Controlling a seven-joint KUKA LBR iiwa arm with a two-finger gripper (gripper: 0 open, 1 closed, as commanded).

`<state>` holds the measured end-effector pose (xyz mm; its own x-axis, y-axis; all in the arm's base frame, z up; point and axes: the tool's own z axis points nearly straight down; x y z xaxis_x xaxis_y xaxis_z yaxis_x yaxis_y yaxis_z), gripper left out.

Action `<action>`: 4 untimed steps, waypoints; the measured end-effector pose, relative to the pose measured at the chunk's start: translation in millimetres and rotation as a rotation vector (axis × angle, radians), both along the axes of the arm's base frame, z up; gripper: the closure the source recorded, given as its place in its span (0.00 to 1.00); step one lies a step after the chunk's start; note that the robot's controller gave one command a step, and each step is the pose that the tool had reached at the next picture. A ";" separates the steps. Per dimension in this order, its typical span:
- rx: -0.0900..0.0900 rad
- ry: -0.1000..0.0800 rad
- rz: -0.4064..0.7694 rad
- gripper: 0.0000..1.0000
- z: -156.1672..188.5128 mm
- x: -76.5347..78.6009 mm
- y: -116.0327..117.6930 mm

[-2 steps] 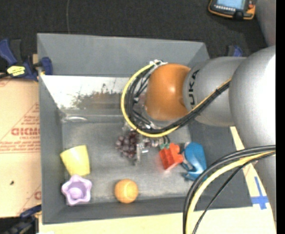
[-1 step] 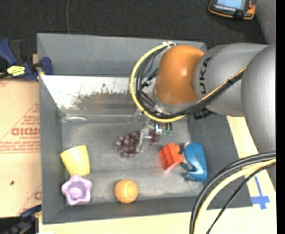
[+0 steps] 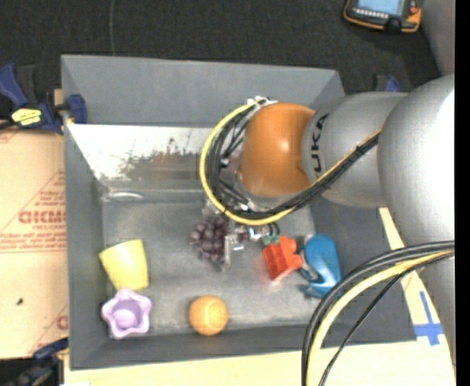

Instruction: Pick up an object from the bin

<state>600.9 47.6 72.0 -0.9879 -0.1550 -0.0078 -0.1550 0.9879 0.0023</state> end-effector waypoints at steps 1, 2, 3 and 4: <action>0.005 -0.010 -0.360 0.00 -1.1 21.7 -24.8; 0.002 -0.003 -0.009 1.00 0.8 1.5 -0.9; 0.002 -0.003 -0.010 1.00 0.8 1.5 -0.8; 0.003 -0.005 -0.012 1.00 2.6 1.8 -0.9</action>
Offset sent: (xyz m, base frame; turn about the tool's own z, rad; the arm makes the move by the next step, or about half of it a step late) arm 0.0007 -0.0003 0.0003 0.0072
